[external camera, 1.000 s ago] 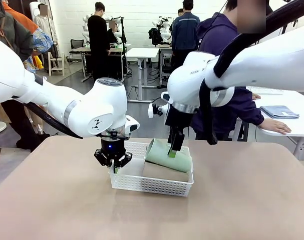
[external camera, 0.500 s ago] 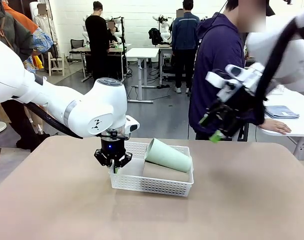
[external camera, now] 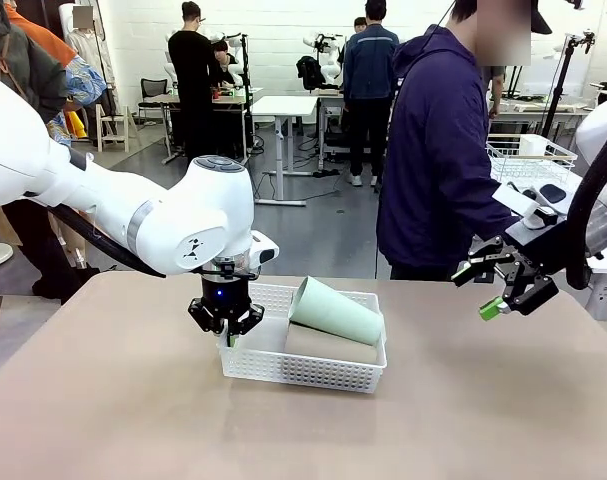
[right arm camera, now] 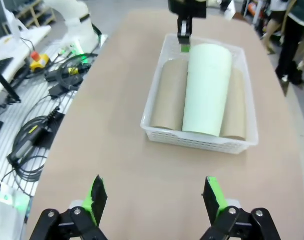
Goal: Clean and organize the cups into the basket.
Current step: Pick up the Reusable plastic cup from the right side of the table and stack it inside the Organizing basket in the center of the table.
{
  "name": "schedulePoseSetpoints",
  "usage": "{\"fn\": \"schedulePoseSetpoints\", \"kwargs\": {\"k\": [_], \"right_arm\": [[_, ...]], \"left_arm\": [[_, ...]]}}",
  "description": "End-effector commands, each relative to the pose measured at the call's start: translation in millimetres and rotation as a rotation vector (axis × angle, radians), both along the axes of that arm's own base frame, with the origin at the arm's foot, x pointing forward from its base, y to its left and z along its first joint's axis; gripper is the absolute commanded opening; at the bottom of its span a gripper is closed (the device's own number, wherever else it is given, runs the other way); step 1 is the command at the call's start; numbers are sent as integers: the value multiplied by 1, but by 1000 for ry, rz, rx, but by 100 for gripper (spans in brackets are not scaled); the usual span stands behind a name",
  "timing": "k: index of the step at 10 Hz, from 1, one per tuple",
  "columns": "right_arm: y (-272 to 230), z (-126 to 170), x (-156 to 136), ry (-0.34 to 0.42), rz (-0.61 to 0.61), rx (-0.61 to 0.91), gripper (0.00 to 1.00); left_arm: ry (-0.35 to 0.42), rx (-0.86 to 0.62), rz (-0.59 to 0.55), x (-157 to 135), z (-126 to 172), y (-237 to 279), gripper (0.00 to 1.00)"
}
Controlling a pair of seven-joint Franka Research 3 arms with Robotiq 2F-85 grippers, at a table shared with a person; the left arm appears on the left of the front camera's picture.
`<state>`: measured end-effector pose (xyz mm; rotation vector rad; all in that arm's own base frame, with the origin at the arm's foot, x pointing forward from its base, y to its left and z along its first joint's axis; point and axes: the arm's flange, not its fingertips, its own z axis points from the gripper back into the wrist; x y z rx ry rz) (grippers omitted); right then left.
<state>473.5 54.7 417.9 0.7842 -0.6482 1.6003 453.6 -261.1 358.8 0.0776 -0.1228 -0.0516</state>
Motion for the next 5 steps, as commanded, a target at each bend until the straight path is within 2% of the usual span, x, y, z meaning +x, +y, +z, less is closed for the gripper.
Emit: {"fn": "schedulePoseSetpoints", "kwargs": {"k": [1,2,5], "right_arm": [[6,3,10,7,-38,53,100],[0,0,0,0,0,0,100],[0,0,0,0,0,0,100]], "left_arm": [[2,7,1,0,0,-1,0],[2,7,1,0,0,-1,0],[2,7,1,0,0,-1,0]]}}
